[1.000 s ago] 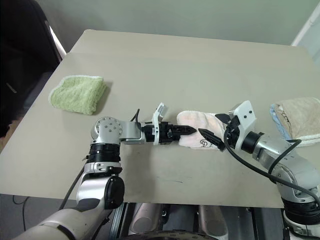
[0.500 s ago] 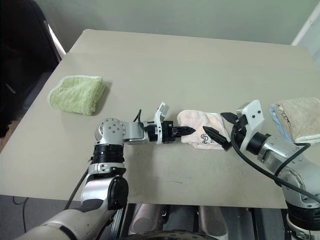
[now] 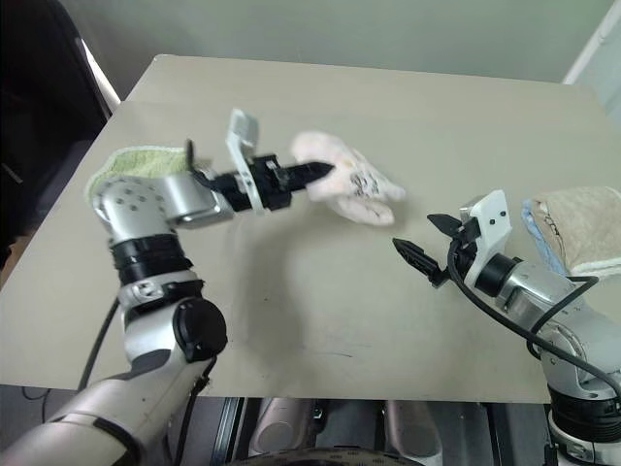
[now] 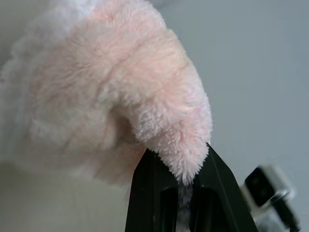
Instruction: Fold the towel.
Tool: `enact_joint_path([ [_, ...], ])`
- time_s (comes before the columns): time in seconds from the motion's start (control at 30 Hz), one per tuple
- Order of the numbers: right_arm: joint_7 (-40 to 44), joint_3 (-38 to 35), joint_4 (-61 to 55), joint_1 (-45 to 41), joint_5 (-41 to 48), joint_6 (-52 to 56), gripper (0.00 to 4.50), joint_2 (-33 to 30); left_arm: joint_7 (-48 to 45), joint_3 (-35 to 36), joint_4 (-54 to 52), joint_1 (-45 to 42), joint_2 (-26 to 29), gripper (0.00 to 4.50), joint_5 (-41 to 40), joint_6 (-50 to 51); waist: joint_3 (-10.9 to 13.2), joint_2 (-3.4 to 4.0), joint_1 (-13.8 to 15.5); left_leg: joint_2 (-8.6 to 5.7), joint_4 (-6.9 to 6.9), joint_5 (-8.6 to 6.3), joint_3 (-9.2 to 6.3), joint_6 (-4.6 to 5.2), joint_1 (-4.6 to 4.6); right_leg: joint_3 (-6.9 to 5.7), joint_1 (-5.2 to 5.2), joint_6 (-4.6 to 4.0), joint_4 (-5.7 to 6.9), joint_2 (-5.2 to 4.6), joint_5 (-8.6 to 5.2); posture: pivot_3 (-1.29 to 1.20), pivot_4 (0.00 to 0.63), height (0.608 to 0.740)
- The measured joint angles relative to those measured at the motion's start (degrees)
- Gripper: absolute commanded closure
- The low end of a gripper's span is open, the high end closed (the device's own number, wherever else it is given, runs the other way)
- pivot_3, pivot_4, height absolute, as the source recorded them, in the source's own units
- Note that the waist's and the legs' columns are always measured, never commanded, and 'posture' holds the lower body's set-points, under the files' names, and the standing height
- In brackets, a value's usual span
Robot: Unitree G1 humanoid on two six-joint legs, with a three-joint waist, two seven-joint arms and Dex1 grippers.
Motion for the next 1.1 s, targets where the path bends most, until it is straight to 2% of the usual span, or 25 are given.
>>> enact_joint_path([
  [0.1,0.15,0.89,1.45,-1.52,-0.25,-0.89,0.0,0.53,2.09,1.49,0.67,-2.13,4.1,4.47,1.07,-3.43,0.18,-0.08,-0.15,0.01,0.0,0.0,0.01,-0.01,-0.06,0.0,-0.11,-0.03,0.01,0.01,0.03,0.0,0.15,0.697],
  [0.23,0.88,2.29,3.87,-2.98,-0.94,-1.86,0.0,1.26,3.1,3.2,3.42,-4.23,12.81,4.47,3.87,-11.08,0.26,-0.1,-0.53,0.04,-0.03,0.01,0.0,-0.05,-0.1,-0.01,-0.21,-0.09,0.01,0.04,0.05,0.0,0.15,0.697],
  [0.47,3.34,4.54,7.09,-5.93,-2.12,-3.3,0.0,1.3,1.77,3.45,7.28,-4.24,21.22,4.47,7.52,-20.18,0.3,-0.17,-0.62,0.03,-0.02,0.01,-0.02,-0.07,-0.31,-0.02,-0.37,-0.46,0.01,0.03,0.25,0.0,0.15,0.697],
  [0.63,5.98,6.6,11.03,-8.12,-4.25,-4.68,0.0,0.91,-0.02,2.88,16.91,-4.25,29.2,4.47,12.07,-30.88,0.32,-0.22,-1.08,0.08,-0.03,-0.01,-0.06,-0.25,-0.47,-0.07,-0.71,-0.64,0.04,0.09,0.33,0.0,0.15,0.697],
  [0.73,6.9,7.31,12.15,-8.98,-4.63,-4.89,0.0,0.91,-1.97,2.31,22.14,-4.41,32.56,4.47,14.24,-35.54,0.33,-0.22,-1.2,0.1,-0.04,0.11,-0.06,-0.43,-0.63,-0.08,-0.9,-0.96,0.08,0.09,0.49,0.0,0.15,0.697],
  [0.97,8.97,8.0,13.45,-10.97,-5.6,-5.42,0.0,0.75,-5.99,1.29,35.53,-8.12,37.35,4.47,17.71,-44.89,0.3,-0.26,-1.18,0.1,0.01,0.22,-0.09,-0.45,-1.37,-0.13,-1.61,-1.04,0.09,0.07,0.68,0.0,0.15,0.697],
  [1.1,9.47,8.0,13.5,-11.28,-5.63,-5.41,0.0,-0.07,-8.36,1.1,38.57,-8.13,37.33,4.47,18.07,-47.29,0.3,-0.26,-1.19,0.1,0.01,0.45,-0.08,-0.8,-1.45,-0.13,-1.69,-1.04,0.11,0.07,0.69,0.0,0.15,0.697],
])
